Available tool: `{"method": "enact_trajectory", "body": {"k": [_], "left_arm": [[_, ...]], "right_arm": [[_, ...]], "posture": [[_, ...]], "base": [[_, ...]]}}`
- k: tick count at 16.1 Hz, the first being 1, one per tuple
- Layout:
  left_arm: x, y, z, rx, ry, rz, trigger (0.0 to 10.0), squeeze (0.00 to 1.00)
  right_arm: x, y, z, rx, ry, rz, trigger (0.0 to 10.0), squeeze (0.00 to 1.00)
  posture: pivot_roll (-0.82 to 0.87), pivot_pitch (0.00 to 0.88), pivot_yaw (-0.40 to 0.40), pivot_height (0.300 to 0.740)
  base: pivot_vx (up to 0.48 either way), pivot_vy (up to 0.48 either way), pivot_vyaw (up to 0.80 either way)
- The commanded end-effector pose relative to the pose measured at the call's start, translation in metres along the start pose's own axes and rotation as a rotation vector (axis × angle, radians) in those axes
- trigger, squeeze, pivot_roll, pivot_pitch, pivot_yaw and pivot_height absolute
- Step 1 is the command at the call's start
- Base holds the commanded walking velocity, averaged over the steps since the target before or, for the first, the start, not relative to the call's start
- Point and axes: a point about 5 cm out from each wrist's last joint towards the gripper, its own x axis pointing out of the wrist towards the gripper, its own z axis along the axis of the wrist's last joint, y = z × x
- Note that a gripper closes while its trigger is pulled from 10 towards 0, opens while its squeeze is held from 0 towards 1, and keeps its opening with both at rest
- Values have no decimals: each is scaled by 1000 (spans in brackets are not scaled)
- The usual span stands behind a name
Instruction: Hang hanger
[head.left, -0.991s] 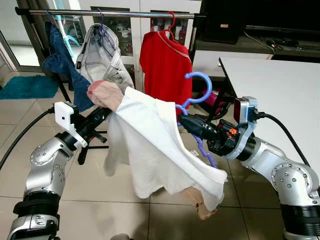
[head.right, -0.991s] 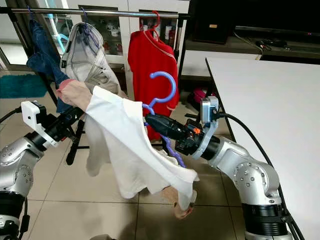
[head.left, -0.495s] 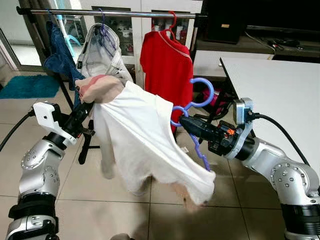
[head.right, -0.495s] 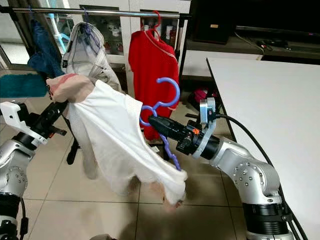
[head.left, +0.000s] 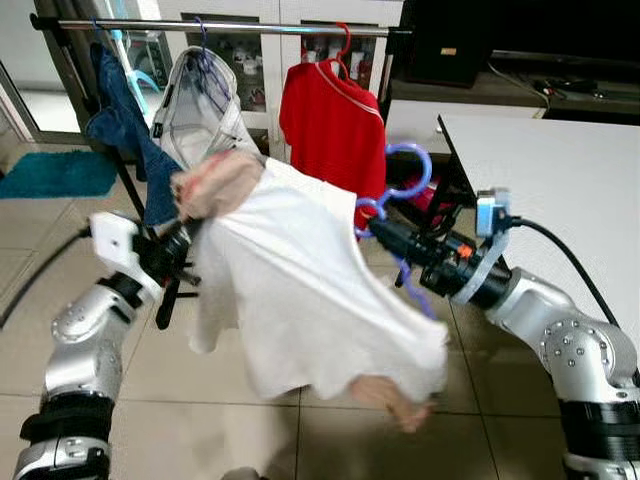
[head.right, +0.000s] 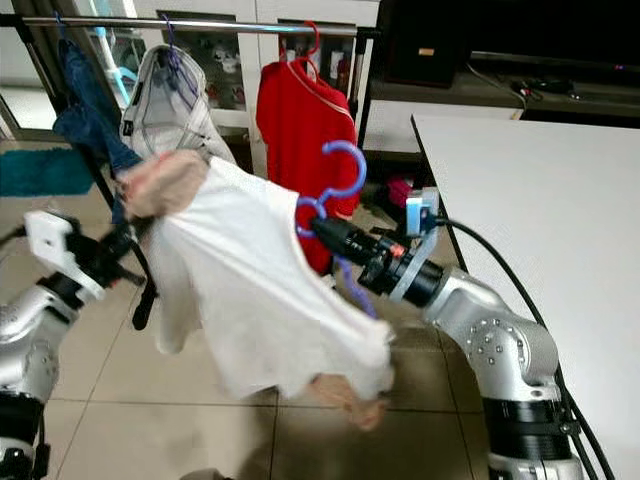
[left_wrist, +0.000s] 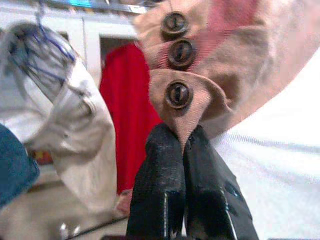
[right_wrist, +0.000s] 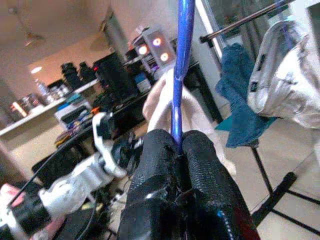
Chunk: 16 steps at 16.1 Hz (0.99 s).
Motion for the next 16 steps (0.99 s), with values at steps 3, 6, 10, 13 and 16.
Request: {"method": "enact_trajectory", "body": {"k": [3,6,10,13,16], "left_arm": [[-2,-1,-11,14,68,27,0,0],[-2,11,8,-45,-73,102,0,0],[-7,24,18,-77,-155,198,0,0],[-7,25,13,-57,-130,229,0,0],[-5,17,5,-43,-82,196,0,0]], "right_arm": [[-3,1,13,-48,-34,-2,10000,0],[-10,-5,-2,-83,113,-56,10000,0],[-19,-19,-7,-112,197,-168,10000,0],[-20,-18,-6,-134,199,-153,10000,0],[-14,-9,7,-135,111,-84,10000,0]], "posture": [[-86,0,12,740],[-87,0,5,740],[-89,0,1,740],[-91,0,-3,740],[-91,0,-4,740]], "base": [[0,0,0],[0,0,0],[0,0,0],[0,0,0],[0,0,0]]}}
